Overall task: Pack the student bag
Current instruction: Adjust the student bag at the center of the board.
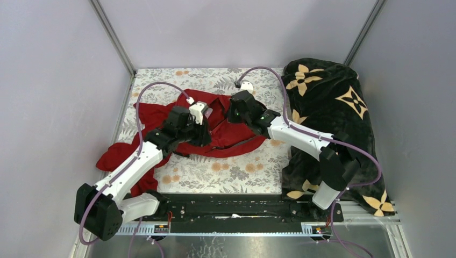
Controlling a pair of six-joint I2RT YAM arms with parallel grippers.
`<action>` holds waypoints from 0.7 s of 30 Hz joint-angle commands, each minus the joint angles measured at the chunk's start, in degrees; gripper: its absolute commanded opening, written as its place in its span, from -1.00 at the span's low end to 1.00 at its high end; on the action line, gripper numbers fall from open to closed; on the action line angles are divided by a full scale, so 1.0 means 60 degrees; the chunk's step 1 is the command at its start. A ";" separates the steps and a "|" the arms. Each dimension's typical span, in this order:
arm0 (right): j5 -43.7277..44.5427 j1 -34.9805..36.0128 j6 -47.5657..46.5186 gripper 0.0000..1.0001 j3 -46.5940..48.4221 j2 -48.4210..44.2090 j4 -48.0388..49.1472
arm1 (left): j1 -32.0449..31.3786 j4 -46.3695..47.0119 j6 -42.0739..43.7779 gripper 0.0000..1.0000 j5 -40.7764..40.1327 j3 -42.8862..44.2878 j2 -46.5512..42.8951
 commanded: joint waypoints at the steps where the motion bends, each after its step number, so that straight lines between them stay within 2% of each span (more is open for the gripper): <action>1: 0.0406 0.0020 -0.0037 -1.00 -0.0156 -0.0383 0.0336 | -0.0071 -0.0364 0.0315 -0.02 0.0283 0.1149 0.0014; 3: 0.0412 0.0022 -0.0028 -1.00 -0.0175 -0.0396 0.0336 | -0.0059 -0.0569 0.0375 0.20 0.0089 0.1611 -0.0092; 5: 0.0438 0.0003 -0.0027 -1.00 -0.0182 -0.0400 0.0337 | -0.0052 -0.0571 0.0342 0.25 -0.0267 0.2020 -0.0261; 7: 0.0416 0.0005 -0.0014 -1.00 -0.0175 -0.0400 0.0307 | 0.0015 -0.0174 0.0020 0.22 -0.0895 0.2279 -0.0376; 10: 0.0370 -0.0005 0.0004 -1.00 -0.0140 -0.0377 0.0307 | 0.0282 0.0236 -0.0649 0.03 -0.2064 0.2641 -0.0082; 12: 0.0323 -0.0005 0.0004 -1.00 -0.0082 -0.0345 0.0287 | 0.0543 0.0118 -0.1056 0.11 -0.2869 0.3055 0.0473; 13: 0.0297 -0.0011 0.0005 -1.00 -0.0073 -0.0334 0.0295 | 0.0649 0.0065 -0.1169 0.19 -0.2879 0.3268 0.0760; 16: 0.0169 -0.0006 0.0019 -1.00 0.0016 -0.0246 0.0264 | 0.0683 0.0188 -0.1166 0.26 -0.2899 0.3662 0.1480; 21: 0.0068 -0.0006 0.0041 -1.00 0.0102 -0.0189 0.0212 | 0.0685 0.0234 -0.0919 0.22 -0.2976 0.3964 0.2254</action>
